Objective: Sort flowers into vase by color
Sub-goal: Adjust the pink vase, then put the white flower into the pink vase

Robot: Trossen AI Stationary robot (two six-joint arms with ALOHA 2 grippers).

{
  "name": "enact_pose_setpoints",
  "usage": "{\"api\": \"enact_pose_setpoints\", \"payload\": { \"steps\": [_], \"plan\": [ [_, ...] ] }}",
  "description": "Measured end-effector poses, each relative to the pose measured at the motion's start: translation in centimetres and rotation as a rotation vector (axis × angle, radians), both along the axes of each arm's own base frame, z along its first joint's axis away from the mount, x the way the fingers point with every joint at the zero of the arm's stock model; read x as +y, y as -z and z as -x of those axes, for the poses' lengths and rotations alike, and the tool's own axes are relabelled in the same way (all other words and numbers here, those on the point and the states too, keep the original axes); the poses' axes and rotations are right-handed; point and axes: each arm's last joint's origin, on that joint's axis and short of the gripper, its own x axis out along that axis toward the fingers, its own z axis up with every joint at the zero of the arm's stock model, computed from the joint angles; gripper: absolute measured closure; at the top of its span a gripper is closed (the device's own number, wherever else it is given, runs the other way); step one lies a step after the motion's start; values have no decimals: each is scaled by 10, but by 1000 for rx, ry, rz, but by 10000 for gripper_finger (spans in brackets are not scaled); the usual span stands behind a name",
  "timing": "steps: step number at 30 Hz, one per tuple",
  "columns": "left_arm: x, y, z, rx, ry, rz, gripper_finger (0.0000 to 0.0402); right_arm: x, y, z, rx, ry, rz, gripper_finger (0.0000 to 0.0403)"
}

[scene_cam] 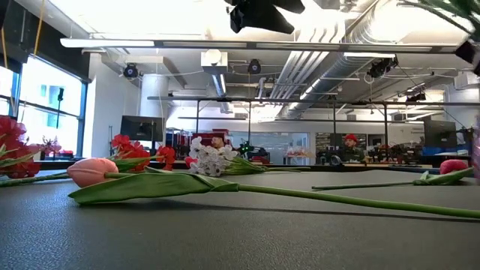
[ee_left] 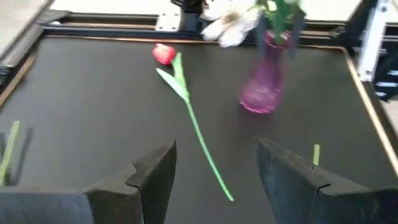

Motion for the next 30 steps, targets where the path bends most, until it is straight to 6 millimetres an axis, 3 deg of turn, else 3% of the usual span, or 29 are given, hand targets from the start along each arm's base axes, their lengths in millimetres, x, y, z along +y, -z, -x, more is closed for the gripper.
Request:
{"api": "enact_pose_setpoints", "payload": {
  "steps": [5,11,17,24,30],
  "plan": [
    [10,-4,0,-17,-31,-12,195,2,8,5,-22,36,-34,271],
    [28,-13,3,-39,-62,-2,195,5,-1,5,-17,5,-37,215],
    [38,-22,10,-42,-75,-16,195,10,-26,5,34,-49,-114,165],
    [49,-17,15,37,-49,9,197,15,-75,10,209,-185,-315,167],
    [56,-16,14,42,-62,24,212,-2,-101,19,233,-135,-166,173]
  ]
}}
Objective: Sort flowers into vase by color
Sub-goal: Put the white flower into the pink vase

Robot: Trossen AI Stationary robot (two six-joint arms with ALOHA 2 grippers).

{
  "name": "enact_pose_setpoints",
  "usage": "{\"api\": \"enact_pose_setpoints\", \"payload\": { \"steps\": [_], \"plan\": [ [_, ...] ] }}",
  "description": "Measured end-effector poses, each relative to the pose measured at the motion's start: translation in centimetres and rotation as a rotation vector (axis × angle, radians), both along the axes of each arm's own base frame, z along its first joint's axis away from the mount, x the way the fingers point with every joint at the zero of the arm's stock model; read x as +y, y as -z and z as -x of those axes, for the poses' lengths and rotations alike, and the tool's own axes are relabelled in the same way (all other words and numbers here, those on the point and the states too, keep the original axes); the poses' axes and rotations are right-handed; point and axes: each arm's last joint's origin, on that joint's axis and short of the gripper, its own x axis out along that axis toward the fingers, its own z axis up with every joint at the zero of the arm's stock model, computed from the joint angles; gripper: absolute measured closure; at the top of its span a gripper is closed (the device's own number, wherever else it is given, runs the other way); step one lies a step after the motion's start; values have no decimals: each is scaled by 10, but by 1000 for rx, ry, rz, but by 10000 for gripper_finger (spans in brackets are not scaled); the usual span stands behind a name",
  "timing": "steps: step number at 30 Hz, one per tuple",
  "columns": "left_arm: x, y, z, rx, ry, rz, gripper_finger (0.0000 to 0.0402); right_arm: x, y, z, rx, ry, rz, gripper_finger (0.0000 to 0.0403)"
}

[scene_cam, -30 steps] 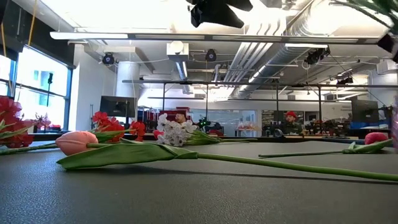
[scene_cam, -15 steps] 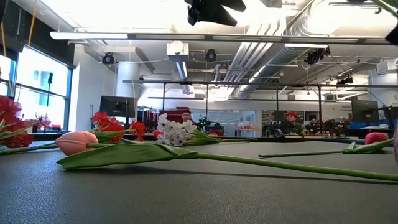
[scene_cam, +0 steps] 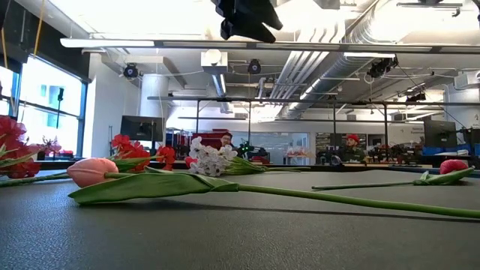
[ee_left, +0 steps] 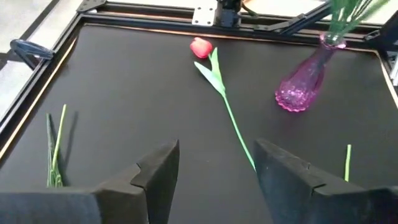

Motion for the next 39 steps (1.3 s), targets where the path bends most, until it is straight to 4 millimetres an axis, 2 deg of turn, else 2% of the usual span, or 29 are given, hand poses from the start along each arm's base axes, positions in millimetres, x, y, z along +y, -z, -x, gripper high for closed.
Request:
{"api": "enact_pose_setpoints", "payload": {
  "steps": [4,8,15,18,21,25,35,39],
  "plan": [
    [3,0,0,-1,-16,6,217,-8,-18,6,25,8,20,174],
    [14,2,1,18,-54,16,217,-14,-49,9,-29,19,-44,174],
    [73,8,2,26,-215,30,218,-34,-110,13,-373,156,-40,174],
    [104,23,0,62,-248,51,218,-44,-126,15,-491,225,19,174],
    [130,51,-5,128,-256,104,218,-50,-133,15,-559,286,90,174],
    [150,87,-9,239,-250,138,218,-58,-134,9,-583,361,167,174],
    [176,152,-6,484,-239,138,218,-72,-130,-17,-547,612,244,174],
    [185,167,-4,522,-269,144,221,-76,-127,-30,-512,670,276,174]
  ]
}}
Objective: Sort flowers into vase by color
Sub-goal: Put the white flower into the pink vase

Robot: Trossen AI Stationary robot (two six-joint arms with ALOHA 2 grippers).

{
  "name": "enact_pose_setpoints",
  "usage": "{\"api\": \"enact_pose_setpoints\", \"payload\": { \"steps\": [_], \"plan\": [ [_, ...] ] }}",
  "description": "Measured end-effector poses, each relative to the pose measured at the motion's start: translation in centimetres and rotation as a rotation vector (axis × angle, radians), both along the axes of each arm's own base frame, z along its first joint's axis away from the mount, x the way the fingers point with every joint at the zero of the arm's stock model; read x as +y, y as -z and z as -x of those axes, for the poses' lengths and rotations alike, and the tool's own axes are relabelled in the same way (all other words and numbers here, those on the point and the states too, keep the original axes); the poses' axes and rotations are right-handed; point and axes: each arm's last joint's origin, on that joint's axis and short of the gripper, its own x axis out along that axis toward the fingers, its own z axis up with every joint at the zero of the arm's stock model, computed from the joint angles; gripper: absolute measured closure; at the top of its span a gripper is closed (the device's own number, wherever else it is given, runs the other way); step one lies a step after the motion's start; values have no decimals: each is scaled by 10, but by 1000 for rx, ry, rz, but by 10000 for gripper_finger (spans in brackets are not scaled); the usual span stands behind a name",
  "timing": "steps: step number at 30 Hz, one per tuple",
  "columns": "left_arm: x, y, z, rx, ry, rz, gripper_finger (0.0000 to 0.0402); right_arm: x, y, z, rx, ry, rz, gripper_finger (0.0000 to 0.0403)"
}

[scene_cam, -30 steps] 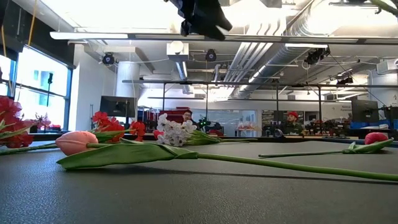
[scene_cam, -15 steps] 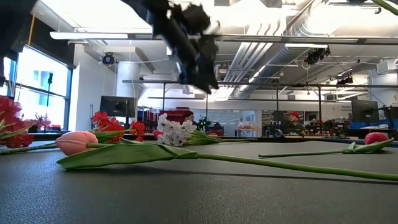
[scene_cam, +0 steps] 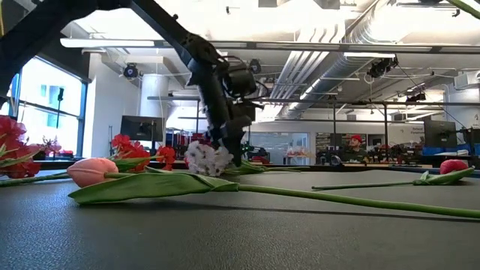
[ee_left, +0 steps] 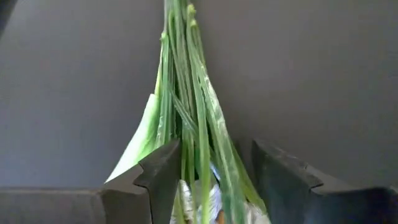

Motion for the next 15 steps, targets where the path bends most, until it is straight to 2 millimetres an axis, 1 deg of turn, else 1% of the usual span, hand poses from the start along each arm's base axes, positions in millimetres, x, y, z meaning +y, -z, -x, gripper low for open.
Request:
{"api": "enact_pose_setpoints", "payload": {
  "steps": [2,4,8,11,12,13,15],
  "plan": [
    [3,4,2,23,-12,-9,233,-1,2,-6,14,28,-2,174],
    [4,6,3,50,-11,-29,253,-3,4,-11,23,54,-14,174],
    [4,4,6,93,18,-68,320,-7,7,-21,45,94,-28,176],
    [2,-3,8,102,66,-88,378,-9,10,-29,67,115,-35,187],
    [2,-7,9,101,84,-96,389,-10,11,-31,76,117,-42,193],
    [0,-11,9,101,105,-105,393,-11,12,-34,84,122,-55,199],
    [-3,-23,10,89,160,-139,387,-14,14,-39,102,124,-88,211]
  ]
}}
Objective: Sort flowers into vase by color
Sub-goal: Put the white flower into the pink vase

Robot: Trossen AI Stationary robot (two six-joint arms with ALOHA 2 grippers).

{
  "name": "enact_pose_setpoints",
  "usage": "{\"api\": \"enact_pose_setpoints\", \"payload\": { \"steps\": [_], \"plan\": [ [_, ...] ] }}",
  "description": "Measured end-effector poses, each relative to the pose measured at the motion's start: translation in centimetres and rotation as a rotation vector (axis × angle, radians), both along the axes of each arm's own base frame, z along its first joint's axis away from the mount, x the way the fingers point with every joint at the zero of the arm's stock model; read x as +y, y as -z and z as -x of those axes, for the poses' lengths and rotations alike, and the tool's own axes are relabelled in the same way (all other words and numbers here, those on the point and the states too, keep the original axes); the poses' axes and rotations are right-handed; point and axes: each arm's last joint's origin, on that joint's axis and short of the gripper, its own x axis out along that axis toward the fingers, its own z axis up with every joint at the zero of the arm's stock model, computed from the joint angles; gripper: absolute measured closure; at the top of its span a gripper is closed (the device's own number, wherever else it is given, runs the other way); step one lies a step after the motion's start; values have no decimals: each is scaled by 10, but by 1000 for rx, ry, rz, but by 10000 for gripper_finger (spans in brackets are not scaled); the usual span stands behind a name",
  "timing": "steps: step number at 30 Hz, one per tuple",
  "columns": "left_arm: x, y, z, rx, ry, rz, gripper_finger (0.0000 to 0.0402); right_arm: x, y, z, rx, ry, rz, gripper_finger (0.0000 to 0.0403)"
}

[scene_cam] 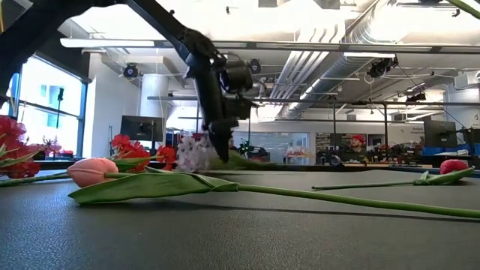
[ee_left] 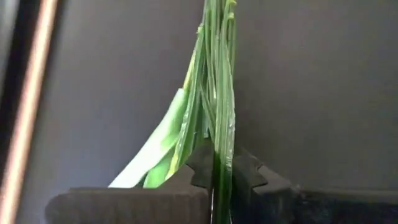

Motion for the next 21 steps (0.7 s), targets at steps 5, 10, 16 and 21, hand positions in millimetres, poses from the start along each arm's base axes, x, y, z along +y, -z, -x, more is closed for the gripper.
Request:
{"api": "enact_pose_setpoints", "payload": {
  "steps": [5,10,16,21],
  "plan": [
    [-16,-42,3,-39,172,-130,392,-4,3,-8,31,-49,-101,232],
    [-37,-90,10,-86,357,-320,397,-7,4,-11,43,-105,-188,237],
    [-60,-121,11,-55,674,-561,400,-11,4,-12,53,-106,-217,238],
    [-80,-145,5,-55,758,-801,400,-20,4,-13,41,-54,-197,238]
  ]
}}
